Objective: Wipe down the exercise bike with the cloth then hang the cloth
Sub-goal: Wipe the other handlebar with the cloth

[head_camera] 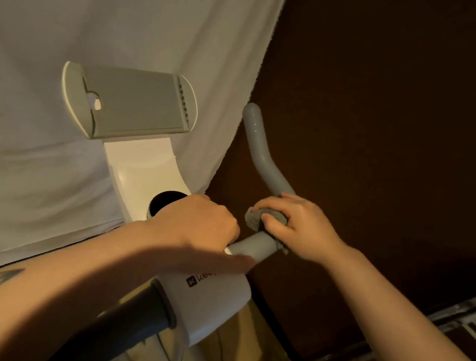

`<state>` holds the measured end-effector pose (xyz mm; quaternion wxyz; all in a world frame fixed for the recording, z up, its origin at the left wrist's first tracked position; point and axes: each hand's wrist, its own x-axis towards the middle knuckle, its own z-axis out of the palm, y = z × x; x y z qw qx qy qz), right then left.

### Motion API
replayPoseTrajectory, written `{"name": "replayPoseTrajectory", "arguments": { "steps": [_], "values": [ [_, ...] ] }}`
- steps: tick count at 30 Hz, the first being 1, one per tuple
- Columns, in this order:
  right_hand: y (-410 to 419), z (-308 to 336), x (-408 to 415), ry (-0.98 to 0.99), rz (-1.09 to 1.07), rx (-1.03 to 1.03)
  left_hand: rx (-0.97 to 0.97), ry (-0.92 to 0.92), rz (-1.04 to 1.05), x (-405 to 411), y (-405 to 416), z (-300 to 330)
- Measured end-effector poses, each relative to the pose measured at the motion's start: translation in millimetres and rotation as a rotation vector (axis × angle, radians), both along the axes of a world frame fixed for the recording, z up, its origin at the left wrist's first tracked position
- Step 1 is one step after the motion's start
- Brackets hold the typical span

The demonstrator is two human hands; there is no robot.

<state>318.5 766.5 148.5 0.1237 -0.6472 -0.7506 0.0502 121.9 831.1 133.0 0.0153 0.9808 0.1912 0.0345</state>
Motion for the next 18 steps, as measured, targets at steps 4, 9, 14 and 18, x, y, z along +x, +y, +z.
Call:
{"name": "replayPoseTrajectory", "arguments": {
  "steps": [4, 9, 14, 18],
  "values": [
    [-8.7, -9.9, -9.8, 0.116, 0.000, -0.013, 0.005, -0.042, 0.017, -0.9, 0.9, -6.6],
    [6.1, -7.0, 10.9, 0.079, -0.094, -0.022, -0.010, -0.021, 0.016, -3.0, 0.8, -6.1],
    [-31.8, -48.8, -27.3, 0.372, -0.144, 0.367, -0.070, -0.021, 0.017, -5.1, -4.9, 9.3],
    [-13.8, -45.1, 6.2, 0.514, -0.493, 0.539, -0.211, -0.127, 0.165, 18.6, -6.4, 11.1]
  ]
}}
